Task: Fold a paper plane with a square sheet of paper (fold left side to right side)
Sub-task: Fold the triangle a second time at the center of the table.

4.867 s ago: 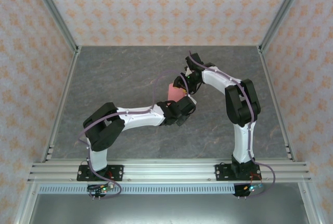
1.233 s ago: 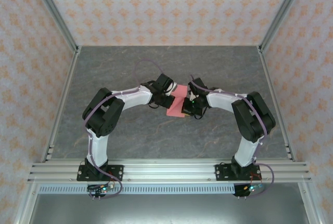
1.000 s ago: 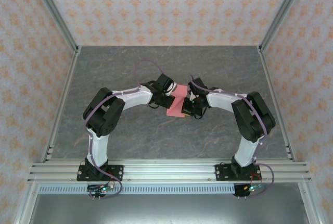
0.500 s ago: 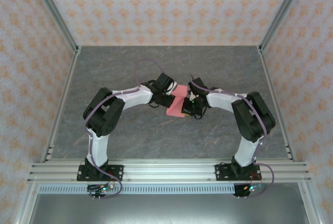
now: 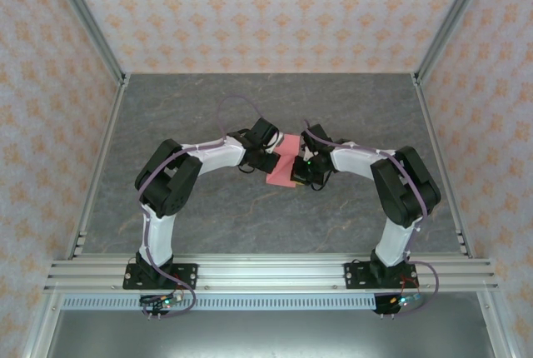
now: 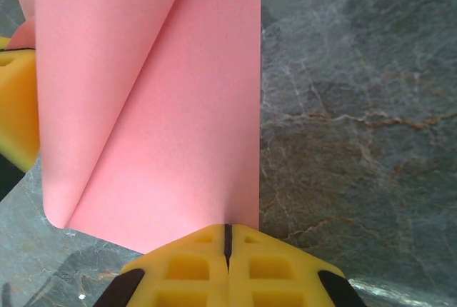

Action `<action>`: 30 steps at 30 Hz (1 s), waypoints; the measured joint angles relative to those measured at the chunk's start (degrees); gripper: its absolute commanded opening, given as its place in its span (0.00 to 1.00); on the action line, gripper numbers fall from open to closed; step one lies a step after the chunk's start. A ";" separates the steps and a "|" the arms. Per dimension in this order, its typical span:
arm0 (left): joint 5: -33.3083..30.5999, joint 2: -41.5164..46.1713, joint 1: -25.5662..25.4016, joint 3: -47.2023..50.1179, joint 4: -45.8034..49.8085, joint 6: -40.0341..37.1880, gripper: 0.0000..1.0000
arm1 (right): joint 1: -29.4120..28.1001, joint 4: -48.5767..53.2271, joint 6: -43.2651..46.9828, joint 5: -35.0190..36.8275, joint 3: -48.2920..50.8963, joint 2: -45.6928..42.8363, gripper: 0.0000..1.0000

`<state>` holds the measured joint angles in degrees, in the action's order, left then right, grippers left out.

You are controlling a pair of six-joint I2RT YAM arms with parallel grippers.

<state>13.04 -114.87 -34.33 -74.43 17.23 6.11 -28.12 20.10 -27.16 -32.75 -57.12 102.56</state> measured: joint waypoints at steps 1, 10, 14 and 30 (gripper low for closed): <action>0.00 0.00 0.00 0.00 0.00 0.00 0.00 | 0.00 -0.04 -0.02 -0.02 0.00 0.00 0.02; 0.04 -0.04 0.00 0.00 -0.04 0.00 0.00 | 0.02 -1.73 -1.22 -1.40 0.92 -0.92 0.03; 0.09 -0.07 0.00 0.00 -0.07 0.00 0.00 | 0.70 -4.72 -3.17 -1.73 2.08 -4.33 0.02; 0.02 -0.17 -0.17 0.00 -0.09 0.00 0.00 | 1.18 -19.58 -11.89 -4.63 -0.07 0.83 0.02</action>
<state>13.06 -115.04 -34.50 -74.43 17.15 6.11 -26.94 0.51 -39.05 -37.39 -57.19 103.39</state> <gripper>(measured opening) 0.054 0.067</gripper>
